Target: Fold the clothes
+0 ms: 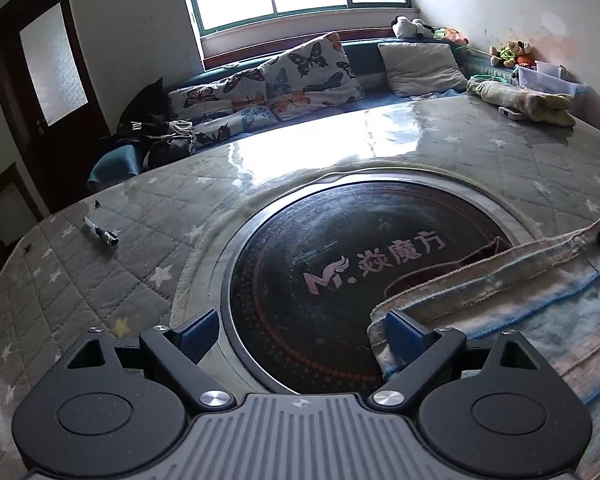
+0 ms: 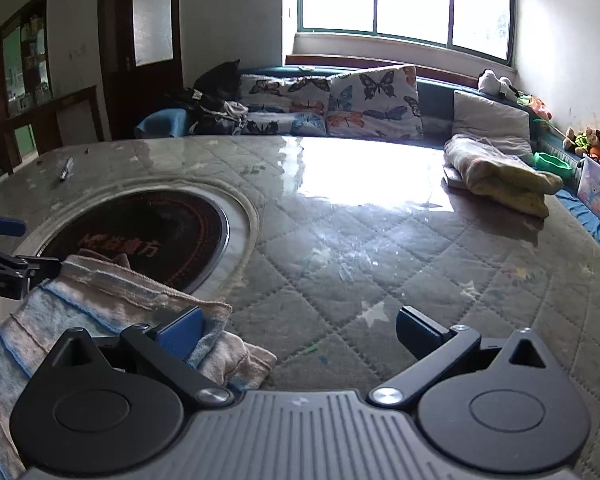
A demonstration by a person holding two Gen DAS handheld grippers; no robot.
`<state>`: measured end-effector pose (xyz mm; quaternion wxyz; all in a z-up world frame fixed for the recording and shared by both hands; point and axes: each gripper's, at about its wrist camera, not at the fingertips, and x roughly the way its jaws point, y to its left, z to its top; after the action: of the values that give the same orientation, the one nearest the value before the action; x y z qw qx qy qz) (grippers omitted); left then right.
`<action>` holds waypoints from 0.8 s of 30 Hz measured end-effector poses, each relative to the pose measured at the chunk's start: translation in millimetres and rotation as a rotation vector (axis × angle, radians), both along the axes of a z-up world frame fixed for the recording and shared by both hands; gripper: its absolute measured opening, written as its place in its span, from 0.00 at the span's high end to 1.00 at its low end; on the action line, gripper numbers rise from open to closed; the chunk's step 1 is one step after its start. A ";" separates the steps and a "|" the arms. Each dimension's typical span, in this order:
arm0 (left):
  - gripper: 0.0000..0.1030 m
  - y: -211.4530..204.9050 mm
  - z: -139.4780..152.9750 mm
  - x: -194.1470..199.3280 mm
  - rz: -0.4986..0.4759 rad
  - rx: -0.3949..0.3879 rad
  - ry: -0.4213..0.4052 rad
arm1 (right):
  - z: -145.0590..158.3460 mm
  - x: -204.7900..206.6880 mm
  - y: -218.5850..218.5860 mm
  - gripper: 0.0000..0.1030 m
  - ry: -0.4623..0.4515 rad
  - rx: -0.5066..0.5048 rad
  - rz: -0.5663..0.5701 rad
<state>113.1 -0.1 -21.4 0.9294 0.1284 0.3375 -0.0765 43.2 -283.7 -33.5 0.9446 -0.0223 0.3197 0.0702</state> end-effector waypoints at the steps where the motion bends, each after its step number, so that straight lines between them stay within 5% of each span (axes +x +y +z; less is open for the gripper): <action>1: 0.10 -0.3 -0.3 0.2 0.001 0.001 0.001 | -0.1 0.4 0.5 0.00 0.002 0.000 0.003; 24: 0.02 -7.6 11.9 -35.3 -0.005 -0.034 0.015 | 4.2 -28.1 4.9 0.00 0.013 0.023 0.007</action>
<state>77.8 -7.7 -9.5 0.9287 0.1129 0.3427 -0.0854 15.1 -278.9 -29.3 0.9425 -0.0118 0.3251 0.0772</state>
